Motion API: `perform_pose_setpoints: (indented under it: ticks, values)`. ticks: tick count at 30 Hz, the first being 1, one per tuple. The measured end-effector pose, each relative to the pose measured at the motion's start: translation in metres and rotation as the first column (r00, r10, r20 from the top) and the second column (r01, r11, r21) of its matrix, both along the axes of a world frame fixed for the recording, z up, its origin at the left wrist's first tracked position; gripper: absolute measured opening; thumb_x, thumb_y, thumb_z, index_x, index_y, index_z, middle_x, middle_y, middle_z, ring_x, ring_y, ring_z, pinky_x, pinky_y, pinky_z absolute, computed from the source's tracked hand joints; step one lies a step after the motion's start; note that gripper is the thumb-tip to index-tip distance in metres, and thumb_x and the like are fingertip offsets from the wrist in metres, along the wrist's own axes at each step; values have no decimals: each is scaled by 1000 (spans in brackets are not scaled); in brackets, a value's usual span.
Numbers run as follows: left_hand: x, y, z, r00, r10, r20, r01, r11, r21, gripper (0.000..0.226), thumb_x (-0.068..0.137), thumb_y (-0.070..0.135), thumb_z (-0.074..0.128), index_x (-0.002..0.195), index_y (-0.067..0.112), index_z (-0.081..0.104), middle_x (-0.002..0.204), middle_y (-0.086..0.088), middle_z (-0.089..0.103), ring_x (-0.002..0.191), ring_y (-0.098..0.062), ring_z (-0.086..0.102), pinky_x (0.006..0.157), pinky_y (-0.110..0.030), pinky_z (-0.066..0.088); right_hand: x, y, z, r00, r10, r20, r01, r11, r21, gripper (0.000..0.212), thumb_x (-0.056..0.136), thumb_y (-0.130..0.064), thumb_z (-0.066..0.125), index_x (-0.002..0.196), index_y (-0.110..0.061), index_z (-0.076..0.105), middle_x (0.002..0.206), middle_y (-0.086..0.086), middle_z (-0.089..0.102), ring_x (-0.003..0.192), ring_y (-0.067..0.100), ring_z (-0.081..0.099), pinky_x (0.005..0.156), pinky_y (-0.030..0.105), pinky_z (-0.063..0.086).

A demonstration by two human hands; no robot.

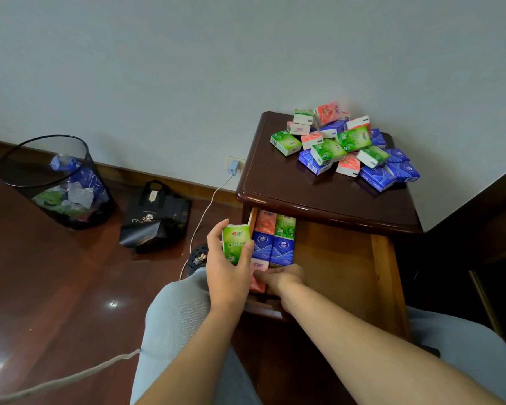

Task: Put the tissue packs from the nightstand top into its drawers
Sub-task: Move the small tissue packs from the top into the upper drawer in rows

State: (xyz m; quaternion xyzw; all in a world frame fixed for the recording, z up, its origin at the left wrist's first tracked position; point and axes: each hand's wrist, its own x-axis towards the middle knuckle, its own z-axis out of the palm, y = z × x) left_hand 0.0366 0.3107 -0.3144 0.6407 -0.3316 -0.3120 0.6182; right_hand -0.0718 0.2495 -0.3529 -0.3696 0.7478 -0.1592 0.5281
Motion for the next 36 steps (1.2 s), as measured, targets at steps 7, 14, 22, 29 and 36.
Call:
perform_pose_setpoints:
  ticks: [7, 14, 22, 29, 36]
  values:
    - [-1, -3, 1, 999, -48, 17, 46, 995, 83, 28, 102, 43, 57, 129, 47, 51, 100, 7, 73, 86, 0, 74, 58, -17, 57, -26, 0, 22, 998, 46, 37, -35, 966, -256, 13, 92, -38, 76, 94, -26, 72, 101, -1, 74, 88, 23, 74, 62, 40, 67]
    - [-4, -2, 1, 956, -251, 151, 226, 959, 169, 28, 106, 50, 50, 132, 60, 51, 104, 21, 75, 93, -4, 74, 80, -45, 64, -33, 9, 43, 874, 274, 402, -136, 931, -338, 40, 85, -33, 84, 122, -31, 69, 113, -5, 77, 102, 15, 77, 81, 44, 66]
    - [1, -15, -14, 956, -182, 231, 92, 932, 350, 47, 104, 21, 53, 149, 30, 42, 140, 5, 55, 119, -8, 55, 84, -23, 53, -73, 10, 28, 972, 136, 193, -103, 980, -171, 41, 84, -19, 88, 115, -20, 61, 104, -2, 75, 88, 13, 76, 63, 33, 63]
    - [0, -18, -22, 888, -320, 331, 151, 881, 448, 58, 97, 13, 55, 152, 25, 41, 143, 3, 49, 120, -7, 49, 92, -28, 51, -76, 12, 11, 977, 210, 44, -207, 976, -69, 45, 81, -19, 91, 112, -9, 60, 96, 3, 68, 83, 16, 71, 64, 35, 63]
    - [1, -18, -24, 880, -334, 338, 153, 872, 465, 62, 93, 14, 57, 151, 28, 41, 142, 5, 48, 122, -8, 49, 89, -26, 49, -70, 4, -7, 936, 302, -183, -330, 932, -152, 48, 85, -33, 86, 119, -14, 59, 92, -3, 64, 82, 13, 65, 61, 24, 53]
